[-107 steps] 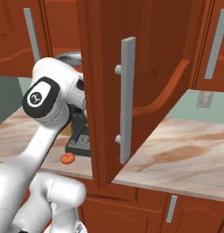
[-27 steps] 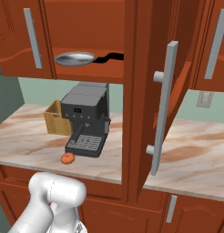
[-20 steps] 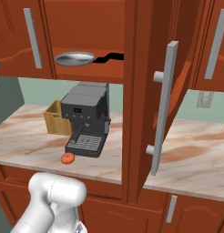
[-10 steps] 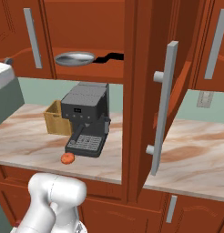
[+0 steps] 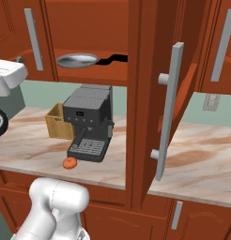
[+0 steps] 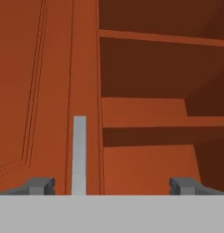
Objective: Pick the pan from the cabinet and place it on the stove. Then turn on the stove burner for the pan.
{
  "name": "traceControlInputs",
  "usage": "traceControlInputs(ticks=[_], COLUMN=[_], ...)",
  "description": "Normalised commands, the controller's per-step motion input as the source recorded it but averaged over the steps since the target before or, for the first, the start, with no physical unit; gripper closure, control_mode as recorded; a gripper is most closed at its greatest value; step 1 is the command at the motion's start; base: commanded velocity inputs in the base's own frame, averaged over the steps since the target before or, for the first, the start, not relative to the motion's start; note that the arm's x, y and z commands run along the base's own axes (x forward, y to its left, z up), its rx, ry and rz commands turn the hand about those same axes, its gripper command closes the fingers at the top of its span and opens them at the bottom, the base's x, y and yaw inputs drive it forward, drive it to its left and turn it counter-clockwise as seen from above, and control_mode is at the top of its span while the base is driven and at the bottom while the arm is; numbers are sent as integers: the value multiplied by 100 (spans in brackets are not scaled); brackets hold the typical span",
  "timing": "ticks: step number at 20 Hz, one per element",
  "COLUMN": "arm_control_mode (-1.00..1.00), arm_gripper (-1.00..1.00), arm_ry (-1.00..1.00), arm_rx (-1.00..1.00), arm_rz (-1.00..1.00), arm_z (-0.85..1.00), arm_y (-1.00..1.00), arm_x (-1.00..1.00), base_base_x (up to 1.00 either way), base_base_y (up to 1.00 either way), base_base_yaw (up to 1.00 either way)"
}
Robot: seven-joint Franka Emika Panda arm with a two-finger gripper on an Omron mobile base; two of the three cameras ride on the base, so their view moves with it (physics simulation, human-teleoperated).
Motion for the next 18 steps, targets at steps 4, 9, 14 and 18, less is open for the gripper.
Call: traceControlInputs(ticks=[4,9,14,18], arm_control_mode=[-100,-100,-100,-100], arm_gripper=[-100,-100,-100,-100], arm_ry=[0,0,0,0], arm_rx=[-4,-4,-3,-1], arm_rz=[0,0,0,0], arm_z=[0,0,0,0], arm_y=[12,17,10,0], arm_x=[41,38,37,38], base_base_x=[0,0,0,0], base_base_y=[0,0,0,0], base_base_yaw=[0,0,0,0])
